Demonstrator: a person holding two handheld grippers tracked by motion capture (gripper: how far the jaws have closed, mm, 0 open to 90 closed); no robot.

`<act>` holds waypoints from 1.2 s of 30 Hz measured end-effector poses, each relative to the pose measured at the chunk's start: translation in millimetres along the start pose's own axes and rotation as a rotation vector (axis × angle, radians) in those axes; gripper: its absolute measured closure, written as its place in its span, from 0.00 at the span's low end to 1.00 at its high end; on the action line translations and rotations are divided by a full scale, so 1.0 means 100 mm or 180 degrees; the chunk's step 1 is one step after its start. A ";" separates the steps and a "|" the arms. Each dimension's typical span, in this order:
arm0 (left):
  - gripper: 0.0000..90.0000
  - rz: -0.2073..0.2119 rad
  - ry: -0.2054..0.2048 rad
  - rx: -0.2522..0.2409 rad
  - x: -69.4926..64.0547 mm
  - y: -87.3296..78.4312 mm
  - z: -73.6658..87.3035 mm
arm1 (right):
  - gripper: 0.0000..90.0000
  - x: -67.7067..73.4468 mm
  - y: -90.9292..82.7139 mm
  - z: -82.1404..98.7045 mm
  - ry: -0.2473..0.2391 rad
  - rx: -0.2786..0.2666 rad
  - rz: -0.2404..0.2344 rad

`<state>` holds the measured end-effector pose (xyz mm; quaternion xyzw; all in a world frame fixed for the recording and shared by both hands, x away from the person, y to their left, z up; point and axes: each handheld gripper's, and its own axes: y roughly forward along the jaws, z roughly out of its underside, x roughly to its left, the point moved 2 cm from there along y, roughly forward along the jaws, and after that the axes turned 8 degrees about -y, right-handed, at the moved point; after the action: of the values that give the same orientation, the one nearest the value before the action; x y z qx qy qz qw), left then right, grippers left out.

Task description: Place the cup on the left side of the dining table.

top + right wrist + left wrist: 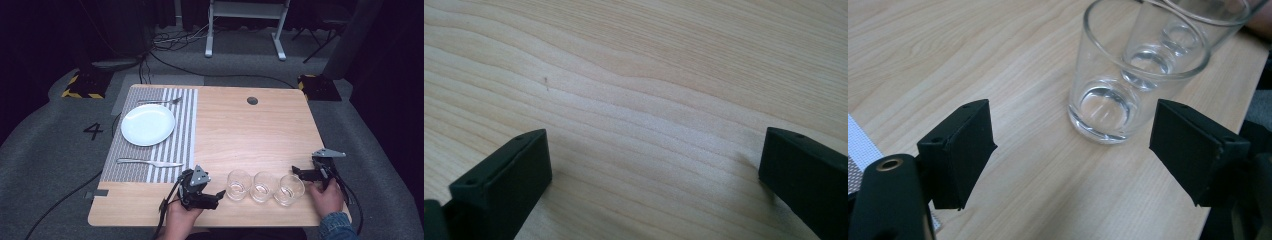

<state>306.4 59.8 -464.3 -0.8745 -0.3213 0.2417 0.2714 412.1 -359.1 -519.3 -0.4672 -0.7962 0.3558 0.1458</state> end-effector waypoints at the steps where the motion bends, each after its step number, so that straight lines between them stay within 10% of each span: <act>1: 0.18 0.0022 0.0028 0.0044 -0.02 0.00 -0.01 | 0.01 0.00 0.00 0.00 0.0000 0.0000 0.0000; 18: 0.17 0.0236 0.0195 -0.0292 -0.29 0.24 -0.16 | 0.01 0.00 0.01 0.00 0.0002 0.0007 0.0013; 36: 0.17 0.0228 0.0300 -0.0318 -0.32 0.73 -0.17 | 0.01 0.00 0.01 -0.01 0.0008 0.0008 0.0021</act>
<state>326.6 -15.2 -489.9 -0.9083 -0.2883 0.1934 0.2335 412.9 -358.9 -519.4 -0.4702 -0.7940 0.3566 0.1463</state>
